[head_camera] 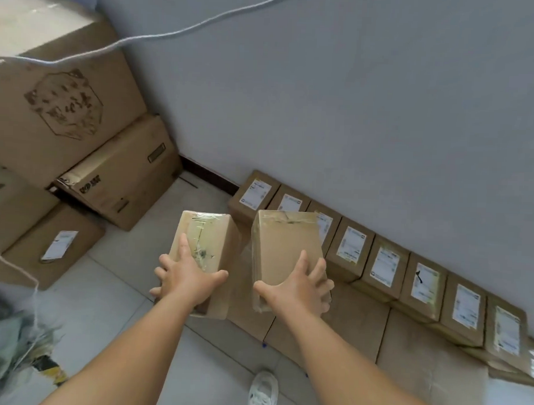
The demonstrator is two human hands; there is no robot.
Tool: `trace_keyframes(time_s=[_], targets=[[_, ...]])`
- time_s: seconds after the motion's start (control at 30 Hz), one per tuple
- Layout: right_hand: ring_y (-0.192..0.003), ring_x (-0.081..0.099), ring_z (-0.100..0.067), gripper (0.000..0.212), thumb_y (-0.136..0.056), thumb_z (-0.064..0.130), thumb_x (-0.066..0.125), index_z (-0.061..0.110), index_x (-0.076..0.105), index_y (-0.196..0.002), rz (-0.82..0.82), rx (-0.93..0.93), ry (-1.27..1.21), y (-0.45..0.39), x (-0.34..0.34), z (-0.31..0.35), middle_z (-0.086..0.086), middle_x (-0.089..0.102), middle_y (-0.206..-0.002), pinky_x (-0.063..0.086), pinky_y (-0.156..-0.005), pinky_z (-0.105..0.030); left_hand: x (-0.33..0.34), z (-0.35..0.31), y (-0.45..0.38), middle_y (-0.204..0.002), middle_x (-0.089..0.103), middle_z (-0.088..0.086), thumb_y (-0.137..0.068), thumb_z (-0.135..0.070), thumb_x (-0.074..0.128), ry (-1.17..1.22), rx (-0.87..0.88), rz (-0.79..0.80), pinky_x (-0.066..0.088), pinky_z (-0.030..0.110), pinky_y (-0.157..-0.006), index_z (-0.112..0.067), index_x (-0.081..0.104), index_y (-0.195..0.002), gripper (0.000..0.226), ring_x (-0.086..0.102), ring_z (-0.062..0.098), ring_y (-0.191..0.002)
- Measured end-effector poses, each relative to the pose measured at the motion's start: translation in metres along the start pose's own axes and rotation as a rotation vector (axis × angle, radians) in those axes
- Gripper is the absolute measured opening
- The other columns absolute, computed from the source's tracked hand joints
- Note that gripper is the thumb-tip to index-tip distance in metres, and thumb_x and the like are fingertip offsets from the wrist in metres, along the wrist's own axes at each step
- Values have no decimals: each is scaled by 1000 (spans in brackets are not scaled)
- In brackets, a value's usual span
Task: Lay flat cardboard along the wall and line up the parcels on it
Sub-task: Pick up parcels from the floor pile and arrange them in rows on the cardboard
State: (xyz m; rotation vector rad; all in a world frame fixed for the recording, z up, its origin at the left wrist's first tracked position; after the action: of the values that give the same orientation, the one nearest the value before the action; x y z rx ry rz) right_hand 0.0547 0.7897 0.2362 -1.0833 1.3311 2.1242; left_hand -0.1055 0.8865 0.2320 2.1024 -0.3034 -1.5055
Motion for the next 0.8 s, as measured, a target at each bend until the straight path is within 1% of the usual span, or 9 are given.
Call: trace_keyframes(time_s=[0.13, 0.23, 0.33, 0.43, 0.53, 0.6, 0.7, 0.73, 0.8], targets=[[-141, 2, -40, 116, -60, 64, 67, 34, 0, -150, 2, 62, -6, -34, 32, 16, 2, -15, -156, 27, -106, -55, 18, -6, -52, -136, 22, 13, -64, -63, 72, -39, 43, 17, 30, 54, -99, -39, -14, -146, 121, 29, 33, -125], [-142, 3, -39, 117, -59, 65, 68, 34, 1, -150, 23, 142, -37, -56, 63, 23, 2, -14, -156, 27, -106, -53, 37, -2, -92, -134, 24, 10, -63, -64, 70, -86, 93, 40, 32, 53, -98, -41, -13, -145, 119, 30, 31, -124], [-140, 8, -37, 116, -58, 65, 67, 34, 3, -150, 65, 211, -101, -73, 100, 28, 3, -13, -156, 29, -107, -52, 60, 9, -129, -137, 23, 8, -63, -66, 69, -149, 124, 100, 33, 50, -98, -40, -9, -146, 117, 30, 28, -126], [-141, 11, -35, 115, -58, 62, 69, 34, 4, -150, 111, 293, -206, -91, 135, 31, 5, -10, -157, 31, -107, -51, 81, 16, -162, -139, 24, 7, -63, -66, 70, -191, 128, 125, 33, 50, -99, -38, -6, -147, 117, 29, 28, -128], [-141, 15, -34, 113, -57, 59, 70, 34, 9, -149, 116, 343, -372, -116, 166, 33, 5, -3, -157, 34, -105, -49, 98, 16, -195, -136, 25, 8, -62, -65, 71, -228, 159, 92, 33, 52, -98, -37, -5, -146, 116, 30, 29, -127], [-139, 21, -33, 111, -57, 58, 70, 34, 13, -149, 120, 337, -492, -136, 184, 32, 6, 3, -155, 34, -106, -47, 109, 13, -217, -134, 25, 9, -62, -66, 70, -277, 192, 63, 34, 52, -97, -37, -6, -146, 117, 31, 30, -125], [-136, 30, -27, 110, -55, 58, 70, 34, 17, -148, 145, 265, -659, -162, 203, 28, 8, 11, -152, 33, -108, -44, 126, 10, -242, -134, 25, 10, -64, -67, 69, -364, 234, 26, 33, 51, -96, -35, -6, -147, 117, 31, 30, -123], [-134, 33, -24, 106, -59, 56, 72, 32, 19, -148, 146, 235, -700, -169, 206, 27, 7, 14, -152, 33, -107, -40, 131, 8, -248, -135, 24, 11, -65, -66, 70, -374, 241, 15, 33, 51, -96, -34, -5, -148, 116, 31, 31, -124], [-124, 38, -16, 93, -72, 47, 72, 29, 24, -149, 149, 178, -775, -184, 216, 22, 6, 21, -149, 32, -97, -30, 144, 4, -259, -138, 23, 13, -66, -65, 70, -368, 238, 3, 32, 53, -98, -34, -7, -148, 116, 29, 33, -126]])
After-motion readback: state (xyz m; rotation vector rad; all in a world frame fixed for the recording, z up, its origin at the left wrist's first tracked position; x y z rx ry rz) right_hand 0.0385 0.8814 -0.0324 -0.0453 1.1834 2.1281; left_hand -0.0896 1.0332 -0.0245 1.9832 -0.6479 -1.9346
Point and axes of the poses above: each hand's wrist, its own y-axis away from the middle knuckle, its own x-axis out of the palm, z = x × y, the point moved 2 cm from there along -y, towards the middle knuckle
